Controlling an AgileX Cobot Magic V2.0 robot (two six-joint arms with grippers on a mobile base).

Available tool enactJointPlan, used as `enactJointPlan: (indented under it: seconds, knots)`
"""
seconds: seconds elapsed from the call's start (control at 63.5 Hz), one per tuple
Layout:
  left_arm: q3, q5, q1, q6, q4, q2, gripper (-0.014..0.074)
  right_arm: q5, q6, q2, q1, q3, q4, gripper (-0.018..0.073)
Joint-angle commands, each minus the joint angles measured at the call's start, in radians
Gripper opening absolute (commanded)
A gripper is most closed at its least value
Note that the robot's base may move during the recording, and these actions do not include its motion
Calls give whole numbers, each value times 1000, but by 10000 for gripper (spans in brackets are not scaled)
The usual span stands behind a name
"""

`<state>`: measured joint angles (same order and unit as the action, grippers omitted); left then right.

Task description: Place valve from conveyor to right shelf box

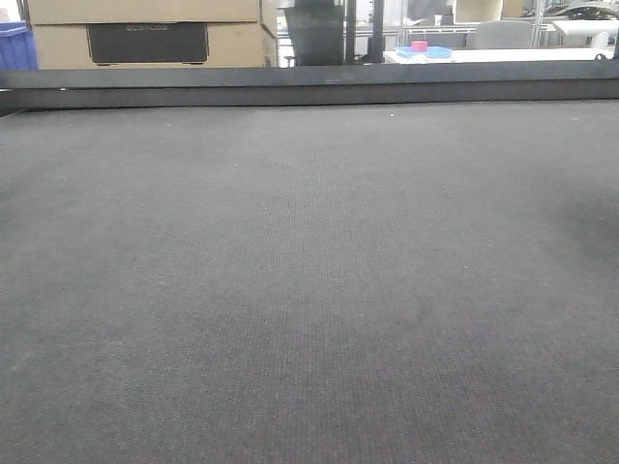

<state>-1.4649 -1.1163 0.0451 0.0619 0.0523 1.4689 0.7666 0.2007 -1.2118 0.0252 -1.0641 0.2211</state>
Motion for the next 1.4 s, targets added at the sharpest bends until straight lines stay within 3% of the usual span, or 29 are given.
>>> enactJointPlan:
  seconds: [0.0, 0.504, 0.708, 1.385]
  knots:
    - [42, 95, -31, -38, -4, -102, -111, -63, 8, 19, -2, -31, 4, -153]
    - [440, 541, -54, -40, -41, -629, -111, -103, 8, 171, -2, -33, 4, -153]
    - [520, 671, -54, -40, -41, -783, -111, -172, 8, 274, -2, -33, 4, -153]
    - [525, 682, -54, -40, -41, -832, -111, -188, 8, 327, -2, -33, 4, -153]
